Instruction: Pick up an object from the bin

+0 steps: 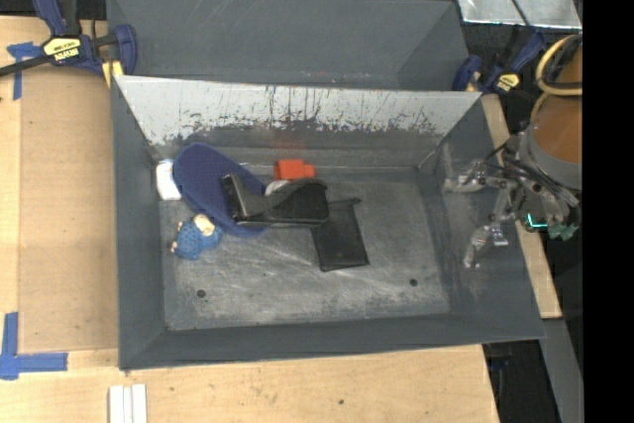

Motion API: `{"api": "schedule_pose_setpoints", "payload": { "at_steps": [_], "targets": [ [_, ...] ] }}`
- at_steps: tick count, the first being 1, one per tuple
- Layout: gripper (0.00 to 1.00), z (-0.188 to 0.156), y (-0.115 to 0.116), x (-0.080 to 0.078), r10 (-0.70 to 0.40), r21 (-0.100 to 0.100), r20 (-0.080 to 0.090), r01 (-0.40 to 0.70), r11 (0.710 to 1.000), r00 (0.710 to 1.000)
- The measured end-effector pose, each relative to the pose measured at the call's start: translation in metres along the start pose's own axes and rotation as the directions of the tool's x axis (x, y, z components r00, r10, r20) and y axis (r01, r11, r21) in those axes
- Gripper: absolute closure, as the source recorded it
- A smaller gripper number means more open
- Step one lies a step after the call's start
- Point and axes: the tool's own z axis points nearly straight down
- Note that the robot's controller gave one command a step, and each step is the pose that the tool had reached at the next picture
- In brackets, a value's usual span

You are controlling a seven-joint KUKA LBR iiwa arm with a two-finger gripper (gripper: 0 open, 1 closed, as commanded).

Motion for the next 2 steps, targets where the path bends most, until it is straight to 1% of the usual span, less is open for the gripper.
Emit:
{"api": "schedule_pose_setpoints", "payload": {
  "at_steps": [1, 2],
  "targets": [
    [0.00, 0.130, 0.085, -0.028, -0.059, 0.005, 0.012, 0.059, 0.998, 0.998],
    [0.00, 0.100, 0.163, -0.047, 0.037, -0.002, 0.013, -0.037, 0.999, 0.999]
  ]
}}
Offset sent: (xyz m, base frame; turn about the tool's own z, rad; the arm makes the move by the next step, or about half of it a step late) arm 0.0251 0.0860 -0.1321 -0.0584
